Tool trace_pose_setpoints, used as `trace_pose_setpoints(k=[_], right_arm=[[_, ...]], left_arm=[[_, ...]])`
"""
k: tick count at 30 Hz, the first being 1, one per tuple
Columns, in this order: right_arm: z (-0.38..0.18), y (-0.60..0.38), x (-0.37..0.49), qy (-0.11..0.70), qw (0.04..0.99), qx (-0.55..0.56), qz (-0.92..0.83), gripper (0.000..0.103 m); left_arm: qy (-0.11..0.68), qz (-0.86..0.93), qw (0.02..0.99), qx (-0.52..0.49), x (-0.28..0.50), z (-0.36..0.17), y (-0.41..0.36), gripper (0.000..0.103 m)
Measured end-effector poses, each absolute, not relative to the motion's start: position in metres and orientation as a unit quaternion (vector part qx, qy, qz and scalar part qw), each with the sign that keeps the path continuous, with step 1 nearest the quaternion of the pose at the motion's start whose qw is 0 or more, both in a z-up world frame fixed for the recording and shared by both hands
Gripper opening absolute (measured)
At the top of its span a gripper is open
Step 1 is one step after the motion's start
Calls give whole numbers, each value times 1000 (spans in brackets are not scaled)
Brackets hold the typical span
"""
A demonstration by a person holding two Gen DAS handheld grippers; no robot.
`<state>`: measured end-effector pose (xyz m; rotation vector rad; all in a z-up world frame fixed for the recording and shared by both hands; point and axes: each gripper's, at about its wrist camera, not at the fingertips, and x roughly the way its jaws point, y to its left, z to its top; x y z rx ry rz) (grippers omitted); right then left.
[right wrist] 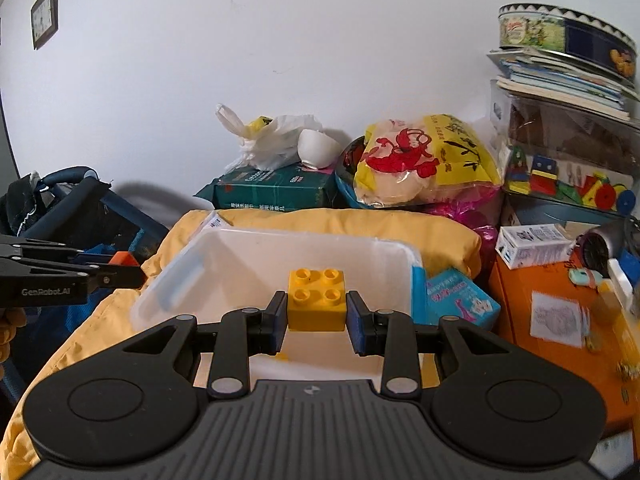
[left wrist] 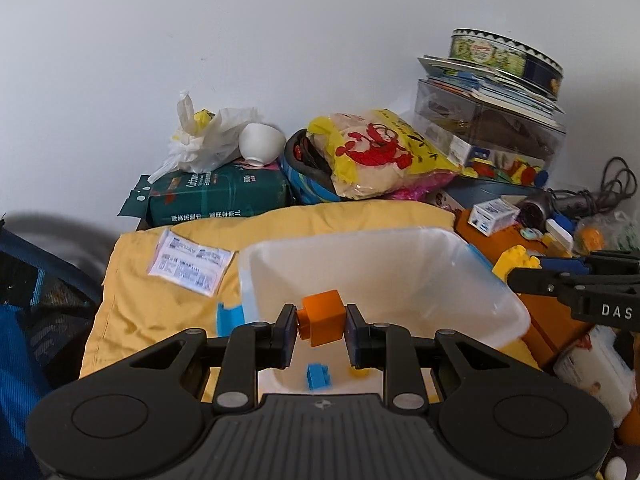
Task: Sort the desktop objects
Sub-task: 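Carry both bricks over the white bin and open both tools to release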
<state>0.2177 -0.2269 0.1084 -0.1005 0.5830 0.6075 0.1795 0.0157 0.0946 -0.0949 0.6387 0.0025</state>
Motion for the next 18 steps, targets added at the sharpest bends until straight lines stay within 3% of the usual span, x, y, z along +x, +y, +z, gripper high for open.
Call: trace_pose_setpoints(k=[9,12,13,14,15,18], right_arm=[[104,-208,255,314,901,-54,295,35],[98,-201,262,326,897,-59,292,36],[97,-199,263,328,897,-61,290,39],[95,-196,265,328,897,-66,288,55],[94,-195,265,328,898,-70,286,62],[92,-197,263,327,898,-71,286,64]], left_arm=[[333,-3,943,-28,224,100,10,31],[342,5,939,-31,233,96,9,55],[342,8,939,-34,234,94,10,62],[345,10,938,-36,236,93,12,63],[348,14,937,-35,235,91,12,63],[349,19,937,-27,225,86,16,63]])
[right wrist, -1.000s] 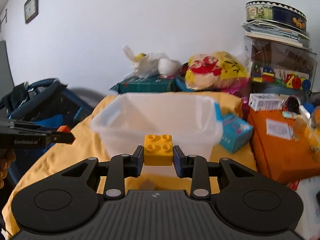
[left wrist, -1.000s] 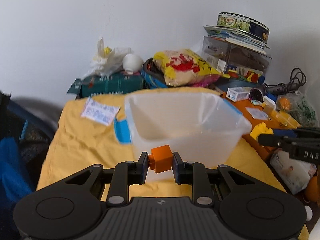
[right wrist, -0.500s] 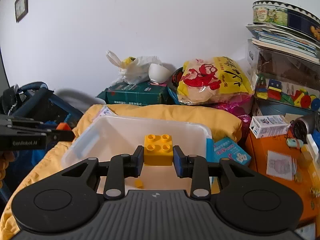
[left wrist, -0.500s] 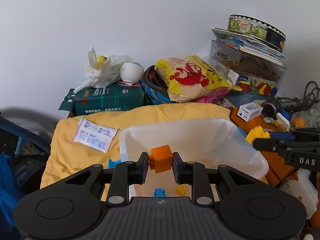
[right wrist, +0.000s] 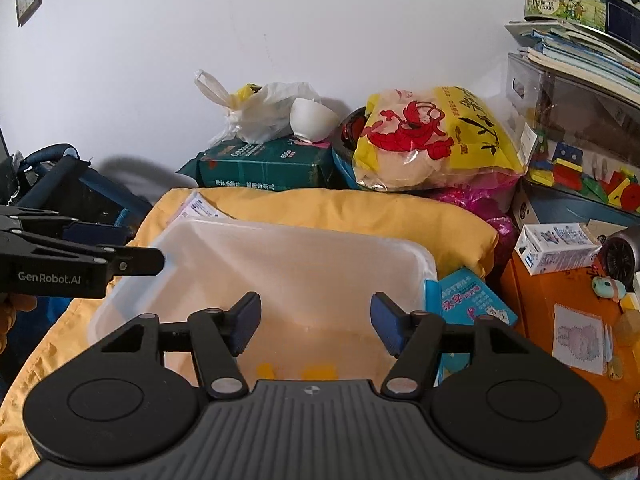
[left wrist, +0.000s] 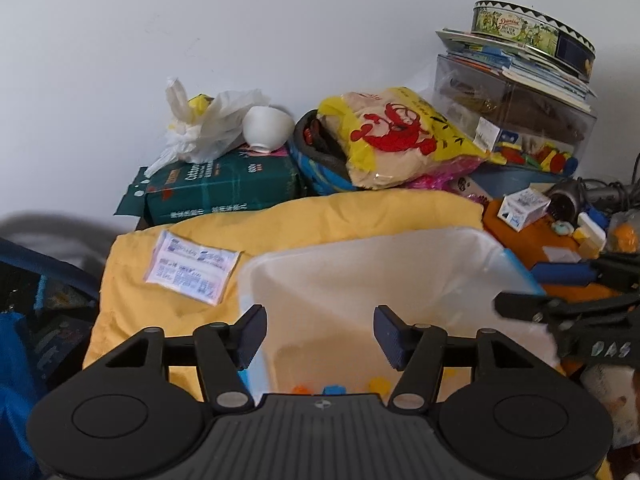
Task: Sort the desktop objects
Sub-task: 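Carry both bricks over the white bin and open both tools to release, then grasp the yellow Duplo plate with the left tool while the right tool grasps the long red brick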
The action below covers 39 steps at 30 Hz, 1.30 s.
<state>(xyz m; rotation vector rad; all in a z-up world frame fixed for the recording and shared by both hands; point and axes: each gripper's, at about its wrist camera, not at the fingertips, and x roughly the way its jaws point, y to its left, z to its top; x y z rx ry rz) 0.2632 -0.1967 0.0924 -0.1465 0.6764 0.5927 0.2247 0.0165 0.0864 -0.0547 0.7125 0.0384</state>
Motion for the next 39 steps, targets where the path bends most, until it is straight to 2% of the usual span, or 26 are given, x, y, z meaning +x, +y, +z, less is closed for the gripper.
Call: trace_pose_setpoints(k=[6,9,18,26,39], right_arm=[[91,-224,219,300,905,-59,297,65],[73,-241,180,296,906,-72,294,72],[-10,-259,101,386,872,-109,279,75],[-33,-246,88,391,866,-139,278,76],[-45,-239,86,400,877,-111,240,81]], left_arm=[[332,12,943,-10,159,67,27,64],[334,12,943,-8,115,45,30,64],[380,1,924,-41,22,-12,6,64],[413,-48,909,-42,7,-33,-39,64],[454,-33,890,-29,0,-67,-71,65]])
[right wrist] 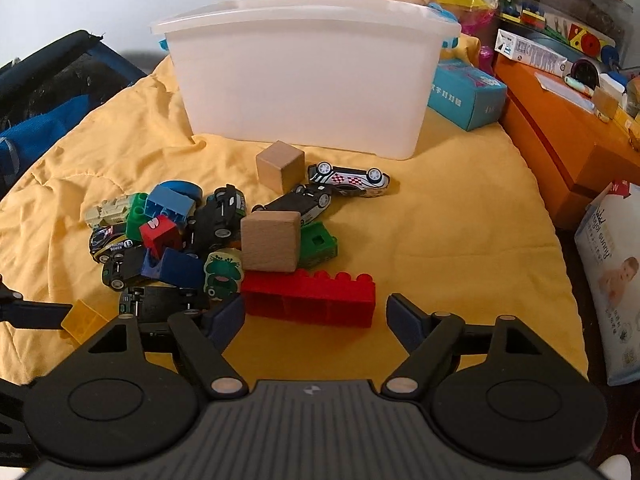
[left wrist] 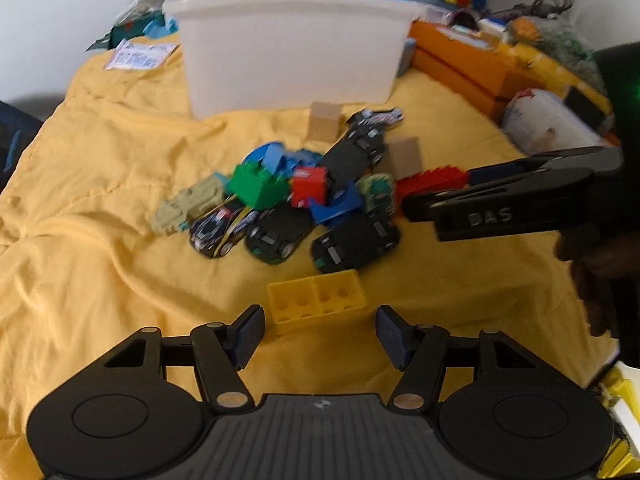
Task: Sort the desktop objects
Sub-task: 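Grasp the yellow Duplo plate with the left tool while the right tool grasps the long red brick, then carry both pieces over the white bin and open both tools to release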
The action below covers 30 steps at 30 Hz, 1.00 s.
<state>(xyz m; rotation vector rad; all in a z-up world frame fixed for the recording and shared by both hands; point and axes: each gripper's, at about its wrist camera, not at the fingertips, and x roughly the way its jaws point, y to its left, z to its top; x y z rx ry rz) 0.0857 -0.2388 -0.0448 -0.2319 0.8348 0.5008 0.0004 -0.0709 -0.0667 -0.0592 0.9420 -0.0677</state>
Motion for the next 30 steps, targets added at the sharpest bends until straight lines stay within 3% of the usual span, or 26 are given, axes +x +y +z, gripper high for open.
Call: trace_pose_setpoints(k=[6,9,16,30], right_arm=[[-51,-231,89,402,879,-107,233,81],[-53,-229,90,398,880,-110,236,77],[-45,-242,88,392,882,-102,240,77],[11,-264,97,324,913,-64,240,77]], left_arm=[[446,-25,894,-33,5,-69,-69,65],[439,-29,897,-32,6,-69,-67,56],[433,-25,900,-43,8,-65,-61,56],[363,16,931,-46,33,-3,-21,56]])
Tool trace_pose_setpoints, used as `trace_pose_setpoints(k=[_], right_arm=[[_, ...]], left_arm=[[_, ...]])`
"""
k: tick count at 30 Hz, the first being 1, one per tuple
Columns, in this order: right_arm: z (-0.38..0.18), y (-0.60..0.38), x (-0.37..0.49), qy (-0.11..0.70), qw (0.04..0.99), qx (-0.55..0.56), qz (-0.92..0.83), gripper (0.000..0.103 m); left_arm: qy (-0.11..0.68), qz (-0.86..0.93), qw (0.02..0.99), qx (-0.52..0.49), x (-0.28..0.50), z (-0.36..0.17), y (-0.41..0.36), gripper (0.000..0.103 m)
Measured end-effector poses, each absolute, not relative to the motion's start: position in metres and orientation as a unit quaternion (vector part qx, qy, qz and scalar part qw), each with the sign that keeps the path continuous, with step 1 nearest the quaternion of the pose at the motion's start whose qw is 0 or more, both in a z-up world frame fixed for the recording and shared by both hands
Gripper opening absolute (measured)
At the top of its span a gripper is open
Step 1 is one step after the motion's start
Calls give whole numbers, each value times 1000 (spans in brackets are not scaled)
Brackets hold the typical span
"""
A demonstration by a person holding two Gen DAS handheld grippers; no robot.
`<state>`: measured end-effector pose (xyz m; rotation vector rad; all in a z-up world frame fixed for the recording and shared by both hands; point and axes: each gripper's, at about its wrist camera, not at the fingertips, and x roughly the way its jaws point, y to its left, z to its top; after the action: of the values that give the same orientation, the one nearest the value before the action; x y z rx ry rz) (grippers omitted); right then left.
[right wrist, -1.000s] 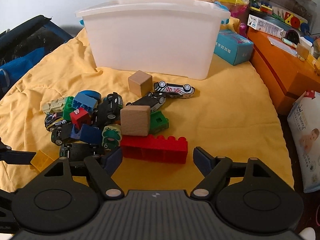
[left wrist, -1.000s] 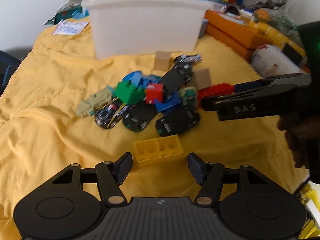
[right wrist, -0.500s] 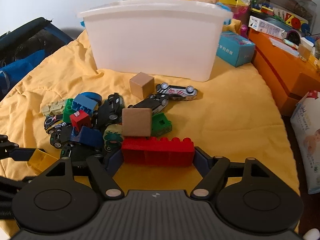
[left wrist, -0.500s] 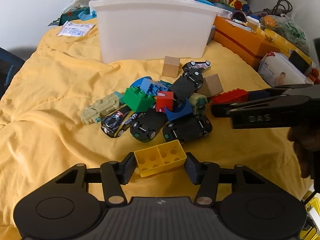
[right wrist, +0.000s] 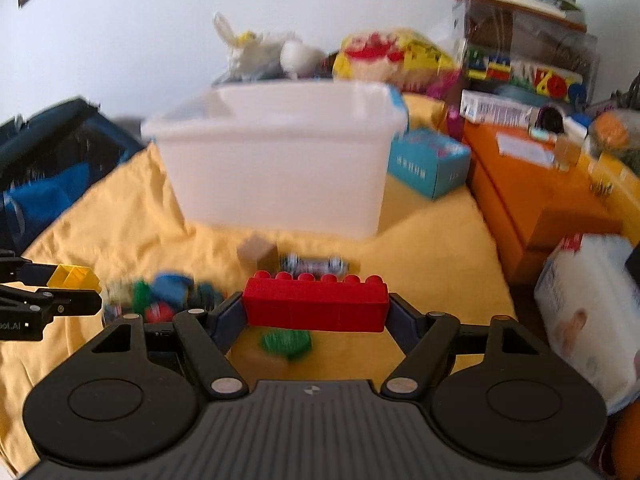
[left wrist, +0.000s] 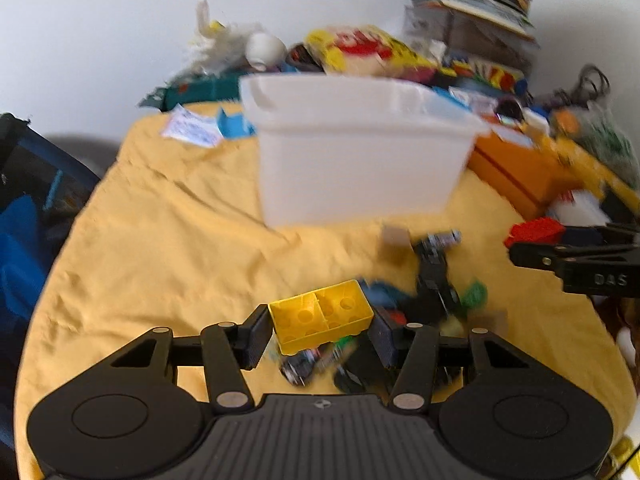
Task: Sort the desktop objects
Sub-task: 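Carry both pieces over the white bin and open both tools to release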
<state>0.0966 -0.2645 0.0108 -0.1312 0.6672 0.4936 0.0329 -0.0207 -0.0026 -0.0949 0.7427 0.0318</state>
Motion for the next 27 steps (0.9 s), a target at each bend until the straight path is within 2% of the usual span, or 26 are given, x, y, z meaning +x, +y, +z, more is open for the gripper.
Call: trace_pose_setpoints(k=[12,21,27], right_arm=[[69,-256,141,257,934,-36,245,77],[107,-243,189,244,933,-37,261,77],[113,-227,215,260,923,-46,278,77]], left_arm=[[320,26,946,-35,92,53,3,56],[306,21,951,-34,144,84,11,56],[305,25,951,-39,179,94,14,56]])
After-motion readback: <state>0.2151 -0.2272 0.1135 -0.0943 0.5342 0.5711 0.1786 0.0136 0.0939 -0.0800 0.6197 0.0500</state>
